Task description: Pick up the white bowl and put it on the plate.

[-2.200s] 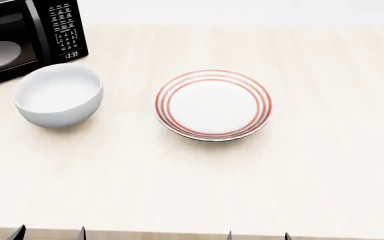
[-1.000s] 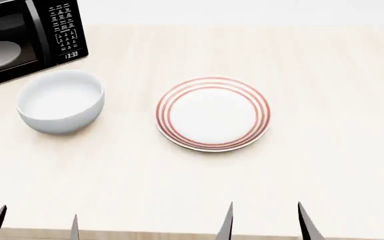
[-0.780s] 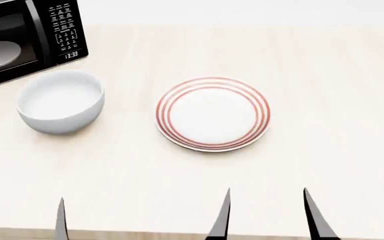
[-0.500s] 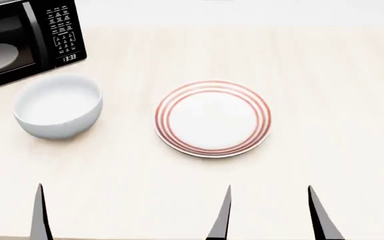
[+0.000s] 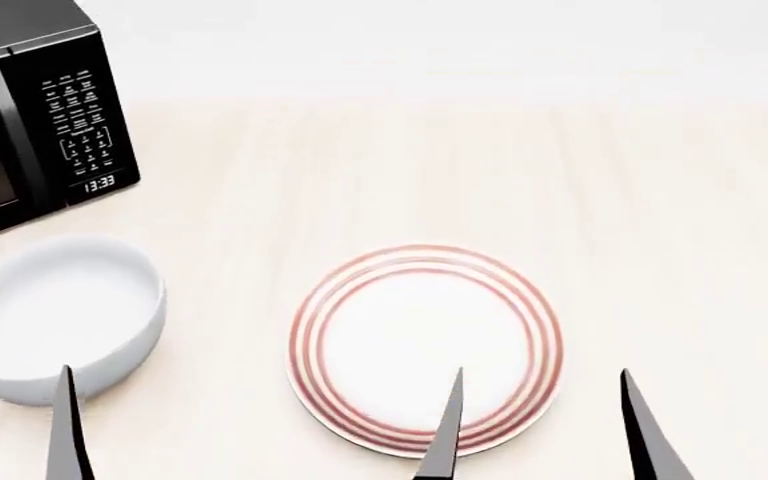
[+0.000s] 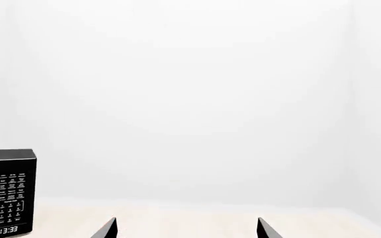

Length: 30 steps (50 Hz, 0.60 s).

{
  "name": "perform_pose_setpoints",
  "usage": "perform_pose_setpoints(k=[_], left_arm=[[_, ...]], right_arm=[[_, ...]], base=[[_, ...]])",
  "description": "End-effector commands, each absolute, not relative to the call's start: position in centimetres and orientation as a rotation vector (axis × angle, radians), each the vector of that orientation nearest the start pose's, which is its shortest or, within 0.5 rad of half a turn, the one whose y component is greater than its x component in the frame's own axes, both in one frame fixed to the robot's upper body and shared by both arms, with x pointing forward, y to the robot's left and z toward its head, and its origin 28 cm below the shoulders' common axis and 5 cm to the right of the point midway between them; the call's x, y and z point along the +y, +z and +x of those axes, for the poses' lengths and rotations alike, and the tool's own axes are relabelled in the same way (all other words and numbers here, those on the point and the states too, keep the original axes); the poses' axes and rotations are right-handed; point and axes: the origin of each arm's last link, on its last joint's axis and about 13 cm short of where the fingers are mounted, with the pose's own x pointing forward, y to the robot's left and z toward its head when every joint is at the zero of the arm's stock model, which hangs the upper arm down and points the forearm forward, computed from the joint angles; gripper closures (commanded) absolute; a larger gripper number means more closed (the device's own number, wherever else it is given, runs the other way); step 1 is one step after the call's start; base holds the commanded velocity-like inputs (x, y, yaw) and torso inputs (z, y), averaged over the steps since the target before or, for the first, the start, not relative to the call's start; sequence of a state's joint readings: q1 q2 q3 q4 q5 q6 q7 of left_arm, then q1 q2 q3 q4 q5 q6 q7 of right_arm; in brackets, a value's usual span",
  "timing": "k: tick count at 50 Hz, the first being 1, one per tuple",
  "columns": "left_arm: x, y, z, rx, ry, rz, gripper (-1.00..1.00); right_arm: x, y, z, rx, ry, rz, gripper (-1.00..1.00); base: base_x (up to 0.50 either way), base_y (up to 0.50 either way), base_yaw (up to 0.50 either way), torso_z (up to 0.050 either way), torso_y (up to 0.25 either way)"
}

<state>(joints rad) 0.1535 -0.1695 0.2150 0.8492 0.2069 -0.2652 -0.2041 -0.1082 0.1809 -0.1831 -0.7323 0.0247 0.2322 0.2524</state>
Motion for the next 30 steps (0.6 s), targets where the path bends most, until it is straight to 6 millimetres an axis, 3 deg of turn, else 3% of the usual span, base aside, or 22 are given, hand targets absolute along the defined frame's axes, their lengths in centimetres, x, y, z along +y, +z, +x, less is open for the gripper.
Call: perform_pose_setpoints(k=[1,17,30], left_arm=[[19.8,14.0,14.9,-0.456,0.044,0.223,-1.00],[19.8,13.4,15.2,-0.441,0.048,0.237,-1.00],[20.3,14.8,14.8,-0.375,0.034,0.335,-1.00]], right_arm=[[-8.8,12.4,16.7,-0.391,-0.026,-0.059,-1.00],[-8.6,12.1,17.0,-0.359,-0.005,-0.074,-1.00],[-8.5,11.7,17.0,-0.344,0.003,-0.095,-1.00]], base=[[0.50,0.00,0.00,0.000,0.000],[0.50,0.00,0.00,0.000,0.001],[0.00,0.00,0.00,0.000,0.000]])
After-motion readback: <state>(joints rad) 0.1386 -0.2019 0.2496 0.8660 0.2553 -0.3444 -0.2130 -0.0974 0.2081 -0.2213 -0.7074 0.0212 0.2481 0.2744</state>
